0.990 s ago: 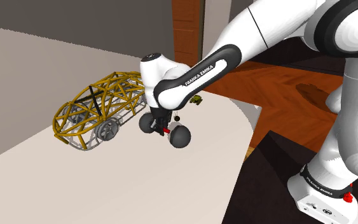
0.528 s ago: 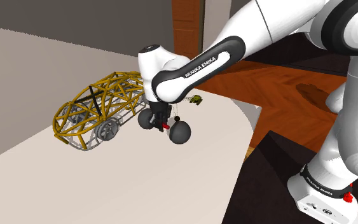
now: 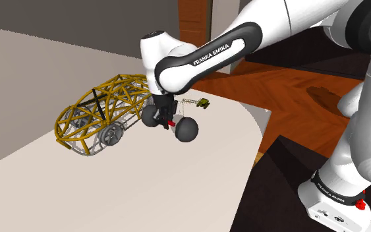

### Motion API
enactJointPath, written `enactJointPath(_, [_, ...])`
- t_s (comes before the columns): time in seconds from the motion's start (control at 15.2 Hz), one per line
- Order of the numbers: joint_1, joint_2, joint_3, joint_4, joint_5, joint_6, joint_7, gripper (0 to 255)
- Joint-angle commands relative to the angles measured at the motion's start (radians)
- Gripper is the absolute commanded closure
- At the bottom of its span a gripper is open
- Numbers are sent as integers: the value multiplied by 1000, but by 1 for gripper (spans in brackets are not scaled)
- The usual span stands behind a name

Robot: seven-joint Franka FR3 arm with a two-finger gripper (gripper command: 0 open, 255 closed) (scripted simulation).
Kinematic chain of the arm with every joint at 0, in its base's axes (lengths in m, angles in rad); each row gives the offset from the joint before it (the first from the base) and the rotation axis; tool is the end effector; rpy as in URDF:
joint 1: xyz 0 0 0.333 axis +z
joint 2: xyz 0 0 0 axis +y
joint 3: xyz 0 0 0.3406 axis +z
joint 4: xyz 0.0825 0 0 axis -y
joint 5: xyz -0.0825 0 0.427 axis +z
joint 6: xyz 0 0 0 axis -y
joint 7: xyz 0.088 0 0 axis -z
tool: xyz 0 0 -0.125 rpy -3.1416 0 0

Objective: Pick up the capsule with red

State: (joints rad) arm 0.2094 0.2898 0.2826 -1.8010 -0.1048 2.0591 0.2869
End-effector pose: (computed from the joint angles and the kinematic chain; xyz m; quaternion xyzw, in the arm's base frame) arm 0.6004 0.3013 0.3745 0.9925 0.1221 -0.0064 0.0092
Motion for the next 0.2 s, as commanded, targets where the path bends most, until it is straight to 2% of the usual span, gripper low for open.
enactJointPath(0.0, [0,-6,1,19,3,-24,-2,255])
enactJointPath(0.13, [0,-7,1,20,3,-26,-3,255])
